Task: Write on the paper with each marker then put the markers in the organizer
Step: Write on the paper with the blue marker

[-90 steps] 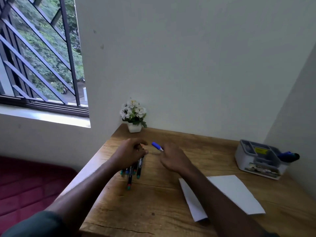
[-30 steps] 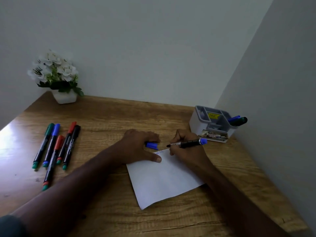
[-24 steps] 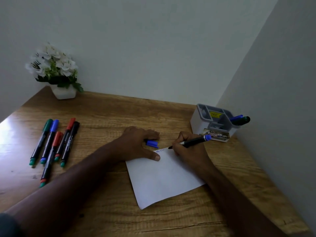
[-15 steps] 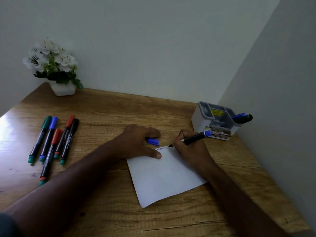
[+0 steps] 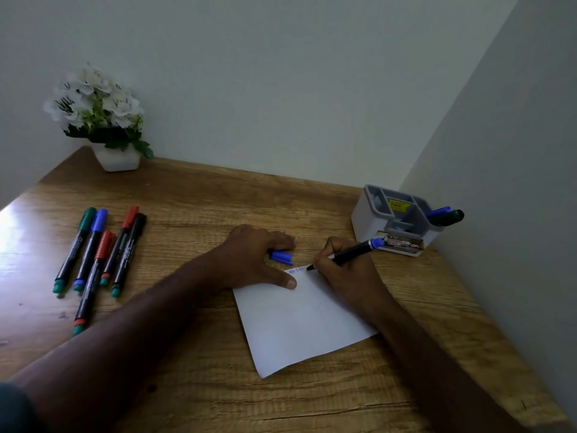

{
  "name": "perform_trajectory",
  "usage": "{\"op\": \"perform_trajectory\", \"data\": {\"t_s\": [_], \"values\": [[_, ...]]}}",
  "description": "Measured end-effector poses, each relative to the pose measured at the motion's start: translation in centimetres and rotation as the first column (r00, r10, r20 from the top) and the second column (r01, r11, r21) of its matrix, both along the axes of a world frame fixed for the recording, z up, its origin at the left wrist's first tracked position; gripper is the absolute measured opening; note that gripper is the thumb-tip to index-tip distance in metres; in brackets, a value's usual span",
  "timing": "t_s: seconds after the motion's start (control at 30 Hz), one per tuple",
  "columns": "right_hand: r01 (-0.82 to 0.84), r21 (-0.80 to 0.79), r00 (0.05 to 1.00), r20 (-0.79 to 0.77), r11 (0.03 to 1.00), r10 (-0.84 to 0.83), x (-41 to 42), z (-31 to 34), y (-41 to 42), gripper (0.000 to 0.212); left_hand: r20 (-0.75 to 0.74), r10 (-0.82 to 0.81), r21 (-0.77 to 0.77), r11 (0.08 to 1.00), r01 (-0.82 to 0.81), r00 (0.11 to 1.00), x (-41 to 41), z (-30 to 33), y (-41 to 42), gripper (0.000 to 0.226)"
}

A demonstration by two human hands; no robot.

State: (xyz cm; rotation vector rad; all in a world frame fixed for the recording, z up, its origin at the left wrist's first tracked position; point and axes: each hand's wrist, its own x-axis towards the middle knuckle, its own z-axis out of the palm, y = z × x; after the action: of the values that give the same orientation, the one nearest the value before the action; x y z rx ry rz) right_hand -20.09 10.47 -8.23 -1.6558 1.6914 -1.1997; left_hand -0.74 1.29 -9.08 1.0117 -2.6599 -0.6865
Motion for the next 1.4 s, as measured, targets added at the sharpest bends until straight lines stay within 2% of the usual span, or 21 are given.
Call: {"op": "perform_trajectory", "data": {"t_s": [0.13, 0.27, 0.4, 0.53, 0.77, 1.0, 1.4], "values": [[-0.014, -0.013, 1.000, -0.020, 1.000, 0.014, 0.05, -0.05, -0.01, 0.020, -0.011, -0.002, -0.013, 1.000, 0.002, 1.000, -0.01, 0.06, 0.11, 0.084], [-0.006, -0.026, 1.000, -0.016, 1.000, 0.006, 0.16, -0.02, -0.07, 0.020, -0.001, 0.000, 0.003, 1.000, 0.000, 1.000, -0.02, 0.21, 0.18, 0.091], [-0.004, -0.028, 1.000, -0.017, 1.000, 0.004, 0.08, -0.12, -0.15, 0.029, -0.025, -0.003, -0.015, 1.000, 0.003, 1.000, 0.01, 0.21, 0.24, 0.082], [0.012, -0.059, 1.000, -0.009, 0.998, -0.013, 0.00, 0.02, -0.02, 0.038, -0.023, -0.009, 0.002, 1.000, 0.009, 1.000, 0.05, 0.19, 0.17, 0.085], [-0.012, -0.042, 1.000, -0.025, 0.999, 0.011, 0.27, 0.10, -0.02, 0.027, -0.010, -0.002, -0.004, 1.000, 0.002, 1.000, 0.02, 0.31, 0.31, 0.084], [0.016, -0.055, 1.000, -0.004, 0.998, -0.016, 0.26, 0.19, 0.00, 0.034, 0.001, -0.005, 0.012, 1.000, 0.005, 1.000, 0.06, 0.18, 0.14, 0.094], [0.025, -0.069, 0.999, -0.026, 0.997, -0.027, 0.24, -0.01, -0.17, 0.031, 0.004, -0.012, -0.024, 1.000, 0.012, 1.000, -0.07, 0.53, 0.40, 0.081]]}}
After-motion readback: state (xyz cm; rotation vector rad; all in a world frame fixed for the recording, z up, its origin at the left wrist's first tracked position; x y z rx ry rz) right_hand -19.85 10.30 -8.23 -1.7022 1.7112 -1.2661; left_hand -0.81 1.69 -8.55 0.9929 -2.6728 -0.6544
